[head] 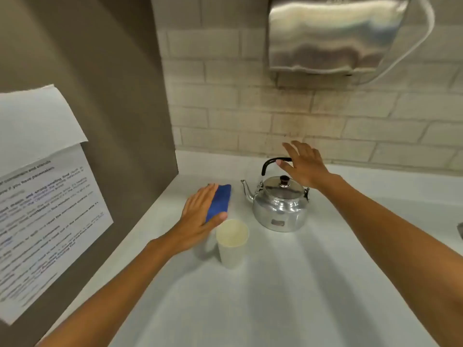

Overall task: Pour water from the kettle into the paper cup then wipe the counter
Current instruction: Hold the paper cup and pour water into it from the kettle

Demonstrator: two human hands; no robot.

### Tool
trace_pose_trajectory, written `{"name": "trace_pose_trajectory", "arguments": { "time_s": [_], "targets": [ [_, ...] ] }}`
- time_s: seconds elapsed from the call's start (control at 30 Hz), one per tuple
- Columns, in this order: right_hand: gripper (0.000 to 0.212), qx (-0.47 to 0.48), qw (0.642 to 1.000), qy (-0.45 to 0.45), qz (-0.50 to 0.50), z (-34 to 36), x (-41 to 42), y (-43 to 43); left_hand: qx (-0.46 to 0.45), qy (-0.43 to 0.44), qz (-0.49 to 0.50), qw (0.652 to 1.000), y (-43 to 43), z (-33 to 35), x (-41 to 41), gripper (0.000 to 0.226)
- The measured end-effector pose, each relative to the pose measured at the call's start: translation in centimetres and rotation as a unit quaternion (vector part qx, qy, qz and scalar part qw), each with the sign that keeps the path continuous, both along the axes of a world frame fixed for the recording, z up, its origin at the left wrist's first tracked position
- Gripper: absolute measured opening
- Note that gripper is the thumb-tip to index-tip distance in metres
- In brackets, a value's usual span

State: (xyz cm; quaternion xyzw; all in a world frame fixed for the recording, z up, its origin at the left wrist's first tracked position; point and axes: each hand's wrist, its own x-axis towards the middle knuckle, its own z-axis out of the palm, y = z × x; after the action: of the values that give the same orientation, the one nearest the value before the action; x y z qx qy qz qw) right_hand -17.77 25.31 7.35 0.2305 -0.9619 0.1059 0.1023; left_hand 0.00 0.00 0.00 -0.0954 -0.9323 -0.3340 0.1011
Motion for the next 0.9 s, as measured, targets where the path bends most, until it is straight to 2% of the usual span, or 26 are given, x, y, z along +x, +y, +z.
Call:
{"name": "trace_pose_trajectory", "arguments": {
  "time_s": [0.1, 0.27, 0.37, 0.5, 0.6, 0.8, 0.9],
  "targets": [
    [0.060, 0.015, 0.999, -0.010, -0.037, -0.4, -1.2, 0.2, 0.040, -0.052, 0.019, 0.998, -1.6, -1.9, 1.3, 0.073],
    [0.059, -0.023, 0.995, -0.081, -0.050, -1.1, -2.5, -0.2, 0.046, -0.129, -0.004, 0.991, -2.7, -5.9, 2.6, 0.098],
    [0.057, -0.069, 0.991, -0.098, -0.058, -1.2, -2.7, -1.0, 0.073, -0.163, -0.010, 0.984, -1.7, -6.9, 2.2, 0.104],
    [0.054, -0.113, 0.990, -0.055, -0.069, -1.3, -2.8, -2.1, 0.144, -0.175, -0.063, 0.972, 0.5, -7.1, 0.9, 0.091],
    [0.052, -0.135, 0.985, -0.046, -0.095, -1.3, -3.1, -2.7, 0.186, -0.185, -0.056, 0.963, 1.7, -7.5, 0.3, 0.081],
    [0.069, -0.181, 0.972, -0.066, -0.132, -0.8, -3.7, -3.3, 0.242, -0.183, -0.017, 0.953, 2.6, -8.0, -0.9, 0.081],
    [0.068, -0.197, 0.966, -0.080, -0.149, -0.4, -3.7, -3.5, 0.243, -0.170, -0.006, 0.955, 2.6, -8.1, -1.2, 0.086]
  ]
}}
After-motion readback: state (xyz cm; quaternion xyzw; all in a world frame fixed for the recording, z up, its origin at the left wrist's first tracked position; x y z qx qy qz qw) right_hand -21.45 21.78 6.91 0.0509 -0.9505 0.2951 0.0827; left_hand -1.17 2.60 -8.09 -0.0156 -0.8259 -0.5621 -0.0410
